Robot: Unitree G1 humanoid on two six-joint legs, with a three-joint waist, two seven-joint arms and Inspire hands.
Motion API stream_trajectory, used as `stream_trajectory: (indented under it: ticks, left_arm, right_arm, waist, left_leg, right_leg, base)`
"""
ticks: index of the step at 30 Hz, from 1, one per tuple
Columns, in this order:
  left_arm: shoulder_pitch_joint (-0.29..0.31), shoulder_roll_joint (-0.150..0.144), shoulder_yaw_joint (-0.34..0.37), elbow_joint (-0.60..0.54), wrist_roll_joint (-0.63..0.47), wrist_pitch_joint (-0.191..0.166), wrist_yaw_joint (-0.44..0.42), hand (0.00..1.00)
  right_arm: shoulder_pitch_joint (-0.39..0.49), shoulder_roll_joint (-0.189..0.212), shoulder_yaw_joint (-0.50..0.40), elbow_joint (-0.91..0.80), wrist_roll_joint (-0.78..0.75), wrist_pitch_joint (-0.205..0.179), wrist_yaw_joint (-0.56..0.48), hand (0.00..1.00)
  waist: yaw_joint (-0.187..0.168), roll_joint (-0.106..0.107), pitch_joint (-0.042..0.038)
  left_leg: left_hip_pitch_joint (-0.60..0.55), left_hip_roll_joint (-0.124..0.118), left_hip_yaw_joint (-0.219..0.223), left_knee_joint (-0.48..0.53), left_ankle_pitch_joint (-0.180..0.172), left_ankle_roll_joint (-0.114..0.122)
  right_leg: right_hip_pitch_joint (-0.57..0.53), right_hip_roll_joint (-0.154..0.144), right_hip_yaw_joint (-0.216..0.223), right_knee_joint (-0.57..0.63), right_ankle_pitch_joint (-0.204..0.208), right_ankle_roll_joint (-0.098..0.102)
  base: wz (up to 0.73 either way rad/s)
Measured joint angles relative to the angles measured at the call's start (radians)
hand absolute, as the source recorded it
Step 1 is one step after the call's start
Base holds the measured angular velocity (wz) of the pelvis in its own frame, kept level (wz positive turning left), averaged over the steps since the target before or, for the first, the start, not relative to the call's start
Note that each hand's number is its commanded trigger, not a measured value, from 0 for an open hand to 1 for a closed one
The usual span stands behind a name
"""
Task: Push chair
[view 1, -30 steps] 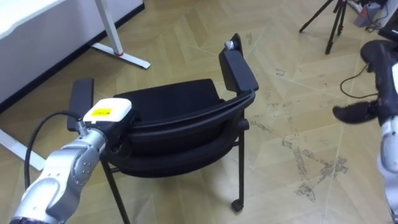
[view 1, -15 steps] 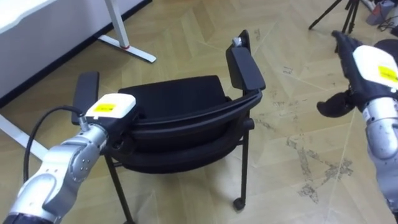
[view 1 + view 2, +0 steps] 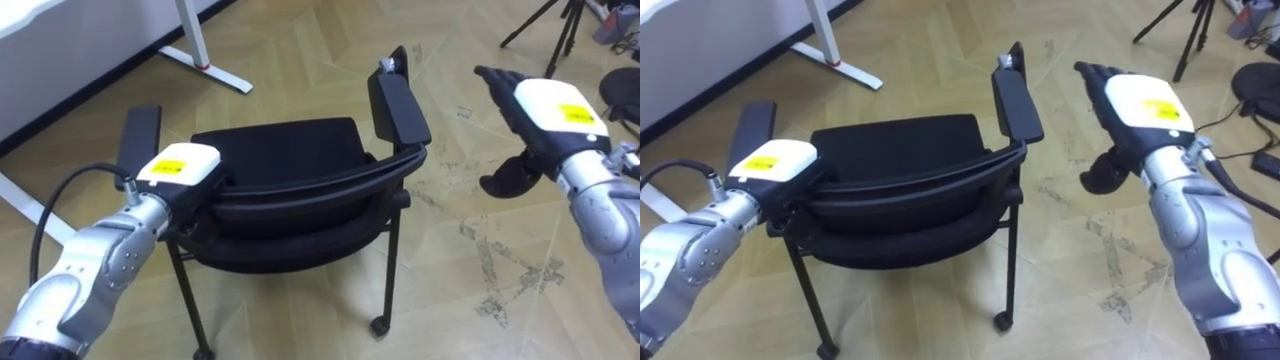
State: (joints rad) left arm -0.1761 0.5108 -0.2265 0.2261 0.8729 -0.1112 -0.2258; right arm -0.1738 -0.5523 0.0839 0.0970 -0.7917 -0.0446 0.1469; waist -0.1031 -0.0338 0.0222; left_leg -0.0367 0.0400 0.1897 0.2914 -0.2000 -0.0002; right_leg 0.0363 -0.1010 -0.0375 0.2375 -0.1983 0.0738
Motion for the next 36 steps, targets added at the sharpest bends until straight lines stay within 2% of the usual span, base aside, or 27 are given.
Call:
stream_trajectory:
  ticks: [2, 10, 21, 28, 31, 33, 36]
  left_arm:
    - [-0.010, 0.009, -0.018, 0.010, -0.013, -0.001, 0.013, 1.00]
    - [-0.012, 0.012, -0.025, 0.013, -0.016, -0.005, 0.019, 1.00]
    - [-0.094, 0.006, -0.105, 0.062, -0.030, -0.003, 0.020, 1.00]
    - [-0.114, 0.006, -0.130, 0.081, -0.037, 0.000, 0.028, 1.00]
    - [-0.131, -0.005, -0.150, 0.088, -0.038, 0.002, 0.028, 1.00]
    - [-0.137, -0.010, -0.164, 0.089, -0.038, 0.007, 0.029, 1.00]
    - [-0.139, -0.017, -0.168, 0.089, -0.038, 0.010, 0.036, 1.00]
  right_arm:
    - [0.000, -0.006, 0.017, -0.002, -0.007, -0.002, 0.009, 0.00]
    - [0.000, -0.015, 0.055, -0.082, -0.038, -0.011, 0.040, 0.00]
    - [-0.006, -0.014, 0.173, -0.159, -0.035, -0.010, 0.141, 0.00]
    - [-0.104, 0.009, 0.288, -0.171, -0.080, 0.003, 0.203, 0.00]
    - [-0.104, 0.016, 0.326, -0.171, -0.076, 0.006, 0.234, 0.00]
    - [-0.104, 0.019, 0.355, -0.170, -0.070, 0.018, 0.253, 0.00]
    - [-0.104, 0.054, 0.363, -0.155, -0.051, 0.026, 0.263, 0.00]
  waist:
    - [0.001, 0.001, -0.0004]
    - [0.006, 0.001, -0.0009]
    - [0.057, -0.001, -0.0007]
    - [0.064, 0.001, 0.0007]
    - [0.076, 0.002, 0.0012]
    - [0.081, 0.003, 0.0019]
    - [0.084, 0.006, 0.0040]
  left_leg:
    - [-0.003, 0.000, -0.002, 0.001, 0.000, 0.000]
    - [-0.002, 0.000, -0.002, -0.002, 0.000, 0.000]
    - [-0.006, 0.000, -0.005, 0.003, 0.000, 0.000]
    - [-0.007, 0.001, -0.012, 0.005, 0.000, 0.000]
    - [-0.007, 0.000, -0.021, 0.006, 0.000, 0.000]
    - [-0.005, -0.001, -0.031, 0.006, 0.000, 0.000]
    - [-0.006, -0.001, -0.036, 0.005, 0.000, 0.000]
  right_leg:
    - [-0.001, 0.000, -0.003, 0.000, 0.001, 0.000]
    - [-0.001, 0.000, -0.002, 0.001, 0.001, 0.000]
    - [-0.002, 0.000, -0.004, 0.003, 0.001, 0.000]
    - [0.002, 0.001, -0.014, 0.003, 0.001, 0.000]
    - [0.008, 0.001, -0.027, -0.001, 0.001, 0.000]
    - [0.016, 0.000, -0.051, -0.002, 0.001, 0.000]
    - [0.017, -0.001, -0.064, -0.002, 0.001, 0.000]
  base:
    - [0.04]
    - [0.00]
    - [0.00]
    - [0.01]
    - [0.11]
    - [0.14]
    - [0.05]
